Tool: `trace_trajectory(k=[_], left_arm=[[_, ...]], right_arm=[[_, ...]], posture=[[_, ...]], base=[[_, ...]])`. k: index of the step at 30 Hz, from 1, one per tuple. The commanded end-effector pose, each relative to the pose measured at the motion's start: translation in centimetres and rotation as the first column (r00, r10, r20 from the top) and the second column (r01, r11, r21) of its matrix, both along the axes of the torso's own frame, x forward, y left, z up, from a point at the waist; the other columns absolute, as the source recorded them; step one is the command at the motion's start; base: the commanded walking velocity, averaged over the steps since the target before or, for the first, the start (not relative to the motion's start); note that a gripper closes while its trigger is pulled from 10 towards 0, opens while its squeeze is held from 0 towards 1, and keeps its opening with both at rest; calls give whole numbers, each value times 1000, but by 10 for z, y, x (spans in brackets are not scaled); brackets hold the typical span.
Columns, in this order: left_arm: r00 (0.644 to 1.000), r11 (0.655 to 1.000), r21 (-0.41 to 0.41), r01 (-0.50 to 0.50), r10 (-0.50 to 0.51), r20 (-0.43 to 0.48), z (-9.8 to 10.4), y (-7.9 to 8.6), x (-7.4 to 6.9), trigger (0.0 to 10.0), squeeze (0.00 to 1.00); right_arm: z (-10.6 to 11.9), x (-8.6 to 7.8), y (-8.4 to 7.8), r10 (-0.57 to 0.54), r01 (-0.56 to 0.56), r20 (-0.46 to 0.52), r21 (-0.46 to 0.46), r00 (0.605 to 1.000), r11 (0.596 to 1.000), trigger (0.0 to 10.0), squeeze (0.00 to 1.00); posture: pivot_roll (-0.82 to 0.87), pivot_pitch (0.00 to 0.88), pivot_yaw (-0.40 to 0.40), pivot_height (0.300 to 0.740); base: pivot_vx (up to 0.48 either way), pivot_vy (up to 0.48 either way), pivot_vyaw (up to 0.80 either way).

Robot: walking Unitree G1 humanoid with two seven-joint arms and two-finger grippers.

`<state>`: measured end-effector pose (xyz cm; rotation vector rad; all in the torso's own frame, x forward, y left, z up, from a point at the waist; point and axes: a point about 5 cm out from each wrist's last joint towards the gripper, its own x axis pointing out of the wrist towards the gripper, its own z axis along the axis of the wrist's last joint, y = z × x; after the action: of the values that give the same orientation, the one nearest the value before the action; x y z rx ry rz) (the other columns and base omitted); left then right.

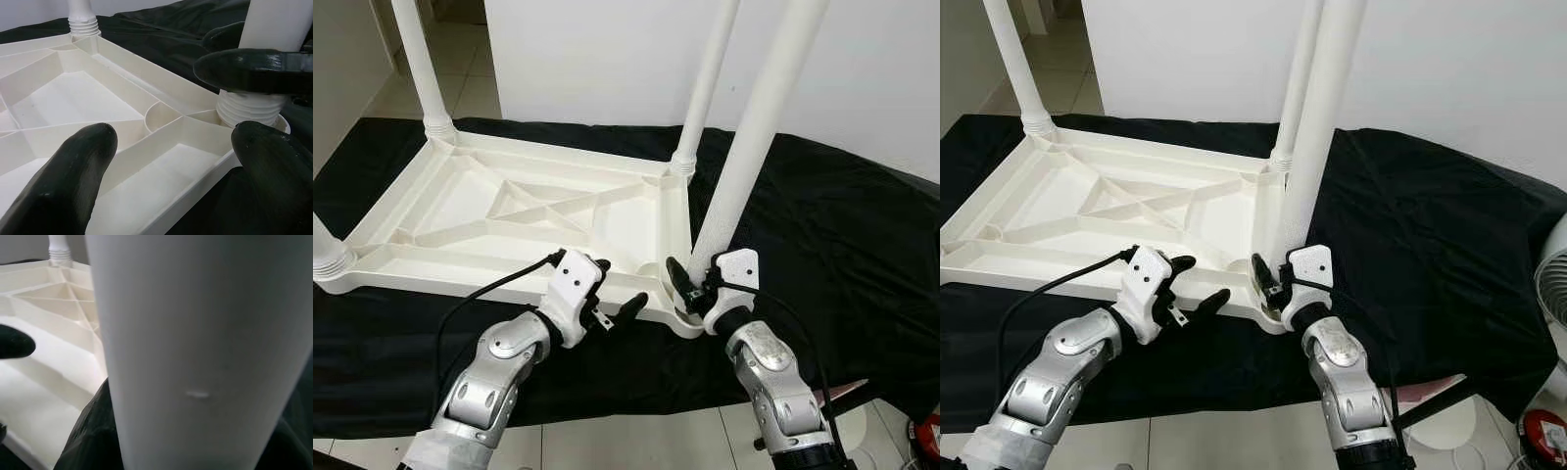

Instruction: Building children table

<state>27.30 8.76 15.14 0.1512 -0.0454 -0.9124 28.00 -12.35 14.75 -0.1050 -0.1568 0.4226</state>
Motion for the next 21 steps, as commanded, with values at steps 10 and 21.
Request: trace_trajectory(k=[10,21], left_arm=[[999,999,13,41,-41,13,3,1,0,10000,0],[999,999,22,36,-36,19,6,4,2,10000,0]], right_arm=[[-21,-8,-12,94,-101,-48,-163,994,981,10000,0],[-26,-12,-13,118,-124,-45,-142,992,982,10000,0]], posture=[[68,54,-76,740],[64,71,-65,740]], base=[[0,0,0],[0,0,0]])
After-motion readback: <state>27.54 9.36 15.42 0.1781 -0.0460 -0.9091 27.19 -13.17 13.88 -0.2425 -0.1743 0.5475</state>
